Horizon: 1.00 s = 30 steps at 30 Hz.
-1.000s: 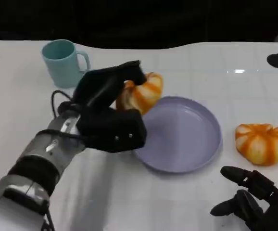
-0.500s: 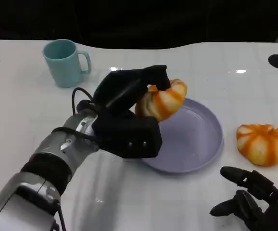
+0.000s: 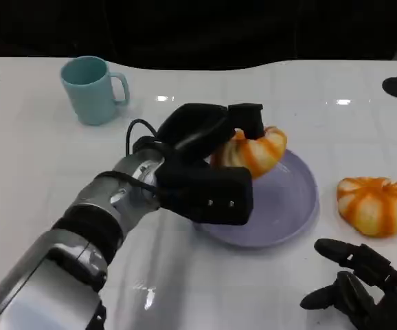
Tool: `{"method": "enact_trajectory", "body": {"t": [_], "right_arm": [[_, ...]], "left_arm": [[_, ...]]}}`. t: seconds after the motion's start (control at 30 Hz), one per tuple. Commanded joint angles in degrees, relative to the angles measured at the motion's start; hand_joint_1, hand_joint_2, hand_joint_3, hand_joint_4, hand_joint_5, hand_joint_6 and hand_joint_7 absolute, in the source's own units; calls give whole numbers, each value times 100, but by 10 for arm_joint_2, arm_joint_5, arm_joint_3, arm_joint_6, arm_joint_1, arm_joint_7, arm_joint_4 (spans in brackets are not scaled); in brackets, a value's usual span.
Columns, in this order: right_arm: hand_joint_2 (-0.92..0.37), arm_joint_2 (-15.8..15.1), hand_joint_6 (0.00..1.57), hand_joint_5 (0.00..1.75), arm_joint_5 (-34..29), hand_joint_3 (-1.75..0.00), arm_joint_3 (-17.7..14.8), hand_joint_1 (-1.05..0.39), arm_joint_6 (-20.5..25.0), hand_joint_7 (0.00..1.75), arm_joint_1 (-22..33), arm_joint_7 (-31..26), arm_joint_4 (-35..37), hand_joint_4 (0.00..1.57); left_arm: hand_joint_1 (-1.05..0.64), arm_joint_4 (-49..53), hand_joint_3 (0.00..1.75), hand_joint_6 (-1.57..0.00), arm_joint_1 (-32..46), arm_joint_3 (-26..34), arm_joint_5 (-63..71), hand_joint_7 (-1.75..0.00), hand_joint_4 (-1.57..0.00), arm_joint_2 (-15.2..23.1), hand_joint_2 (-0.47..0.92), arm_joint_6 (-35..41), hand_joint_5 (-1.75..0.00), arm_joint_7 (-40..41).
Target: Grasp the bread from the table and place it into the plate.
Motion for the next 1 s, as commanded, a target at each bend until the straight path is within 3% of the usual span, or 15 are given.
{"method": "enact_trajectory", "body": {"t": [0.03, 0.13, 0.17, 0.2, 0.23, 0.3, 0.4, 0.43, 0.5, 1.0], "right_arm": [[-92, -8, 78, 114, 0, -28, -1, -74, -1, 66, 1, -1, -5, 73], [-92, -7, 78, 114, 0, -28, 0, -74, -4, 66, 1, 0, -4, 73], [-92, -6, 78, 114, -1, -28, 1, -74, -7, 66, 1, 0, -3, 72], [-92, -5, 78, 114, -1, -28, 1, -74, -8, 66, 1, 1, -3, 72], [-92, -4, 78, 114, 0, -28, 2, -73, -5, 66, 1, -2, -5, 72], [-92, -4, 78, 115, 0, -28, 2, -74, 0, 67, 2, -5, -8, 72], [-92, -4, 79, 115, 0, -27, 3, -74, 2, 67, 2, -7, -11, 72], [-92, -4, 79, 115, 0, -27, 3, -74, 4, 67, 2, -8, -12, 72], [-92, -5, 79, 115, 0, -27, 3, -74, 3, 67, 1, -7, -10, 72], [-92, -4, 79, 117, -6, -28, 3, -76, 3, 65, 1, -13, -10, 73]], "left_arm": [[-16, 8, 93, -71, -18, -1, 3, -174, -90, 2, 67, 2, -175, 2], [-16, 17, 92, -71, -26, -2, 0, -174, -90, 0, 67, 14, -175, -34], [-25, 22, 71, -52, -32, -3, -4, -130, -68, -2, 70, 23, -136, -62], [-31, 26, 37, -60, -36, -3, -6, -67, -67, -3, 82, 30, -89, -82], [-32, 27, 24, -65, -40, -8, -1, -41, -68, -2, 87, 40, -71, -97], [-41, 25, 16, -63, -43, -14, 6, -12, -63, -1, 91, 50, -39, -106], [-43, 22, 14, -63, -47, -19, 9, -5, -63, 3, 92, 61, -31, -133], [-59, 21, 26, -52, -50, -23, 10, -2, -48, 5, 92, 67, -21, -150], [-70, 19, 34, -45, -53, -25, 10, 0, -38, 9, 92, 75, -15, -176], [-79, 5, 46, -40, -56, -29, 10, 0, -30, 17, 92, 91, -9, -213]]}}
